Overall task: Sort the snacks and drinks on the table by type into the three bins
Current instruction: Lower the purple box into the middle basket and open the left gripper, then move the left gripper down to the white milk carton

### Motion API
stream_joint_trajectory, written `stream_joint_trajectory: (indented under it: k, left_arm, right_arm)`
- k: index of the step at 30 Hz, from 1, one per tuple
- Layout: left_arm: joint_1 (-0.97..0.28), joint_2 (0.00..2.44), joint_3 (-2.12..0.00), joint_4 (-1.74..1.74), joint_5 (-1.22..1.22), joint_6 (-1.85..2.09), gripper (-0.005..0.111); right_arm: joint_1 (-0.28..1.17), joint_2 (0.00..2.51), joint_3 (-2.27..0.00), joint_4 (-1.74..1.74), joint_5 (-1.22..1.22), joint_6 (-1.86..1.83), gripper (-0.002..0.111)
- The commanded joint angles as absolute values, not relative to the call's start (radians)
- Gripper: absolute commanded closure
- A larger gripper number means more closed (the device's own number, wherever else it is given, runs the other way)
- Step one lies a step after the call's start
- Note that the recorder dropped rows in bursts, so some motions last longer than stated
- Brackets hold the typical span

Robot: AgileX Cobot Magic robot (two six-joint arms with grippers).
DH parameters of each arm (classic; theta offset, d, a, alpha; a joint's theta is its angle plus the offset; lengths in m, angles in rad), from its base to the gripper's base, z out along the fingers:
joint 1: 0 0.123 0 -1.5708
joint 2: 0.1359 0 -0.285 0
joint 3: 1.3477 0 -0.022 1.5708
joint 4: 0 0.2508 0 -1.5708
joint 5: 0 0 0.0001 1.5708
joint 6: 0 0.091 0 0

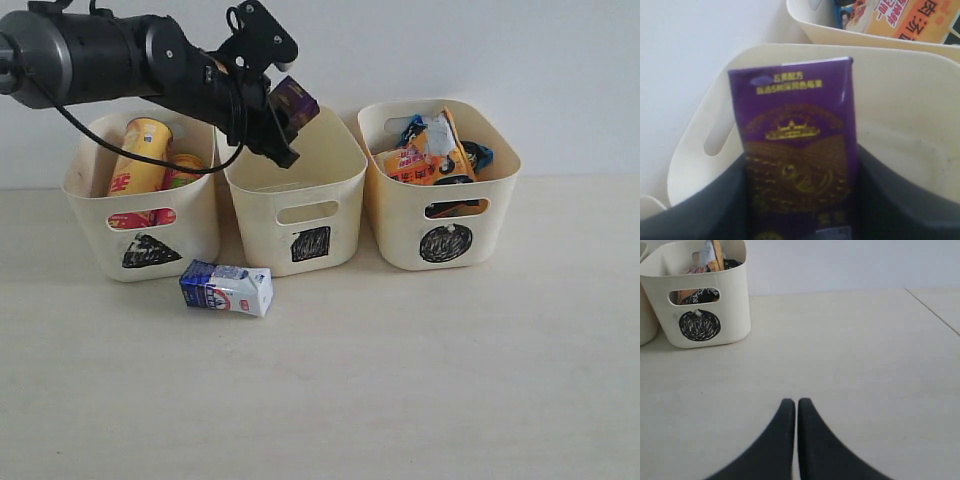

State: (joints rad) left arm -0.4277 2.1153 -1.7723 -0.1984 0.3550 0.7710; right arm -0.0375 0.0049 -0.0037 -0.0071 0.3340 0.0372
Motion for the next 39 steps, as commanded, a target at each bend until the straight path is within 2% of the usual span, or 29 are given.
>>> stream_joint_trajectory:
  k: [1,3,8,11,13,15,21,25,34,38,39]
  left_arm:
    - [-0.428,2.128,-1.799,-0.232,0.333,0.766,0.099]
    - [-0.428,2.132,-1.799,-0.232,0.339,0.766,0.09]
    - [-0.428,2.134,-1.799,-0.232,0.341,0.766,0.048]
    - [-0.428,2.134,-1.799,-0.232,0.339,0.756,0.027]
    - [-0.428,2.134,-1.799,-0.232,0.339,0.737,0.018]
    - [-0.428,2.134,-1.799,-0.229,0.341,0.714,0.015]
    - [-0.428,2.07,-1.799,-0.141,0.481,0.714,0.02]
    - [-0.428,2.009,-1.799,-0.056,0.639,0.717,0.028]
    - [-0.428,1.906,-1.799,-0.053,0.902,0.781,0.068]
    - [-0.426,1.889,-1.797,-0.055,1.048,0.863,0.099]
    - [-0.426,1.887,-1.795,-0.055,1.076,0.884,0.102]
  right_arm:
    - [-0.04,0.0,0.0,-0.01,0.33,0.043,0.108]
    - [-0.04,0.0,0.0,-0.01,0.33,0.043,0.108]
    - [-0.04,0.0,0.0,-0.01,0.33,0.043,0.108]
    - [-0.04,0.0,0.0,-0.01,0.33,0.043,0.108]
    - [-0.04,0.0,0.0,-0.01,0.33,0.043,0.108]
    - [-0.04,0.0,0.0,-0.01,0.33,0.043,0.108]
    - [-0.04,0.0,0.0,-0.01,0.33,0.043,0.108]
    - [-0.04,0.0,0.0,-0.01,0.33,0.043,0.108]
    - [-0.04,0.0,0.0,-0.01,0.33,0.043,0.108]
    - [-0.04,0.0,0.0,-0.01,0.33,0.043,0.108]
    - [-0.04,0.0,0.0,-0.01,0.33,0.043,0.108]
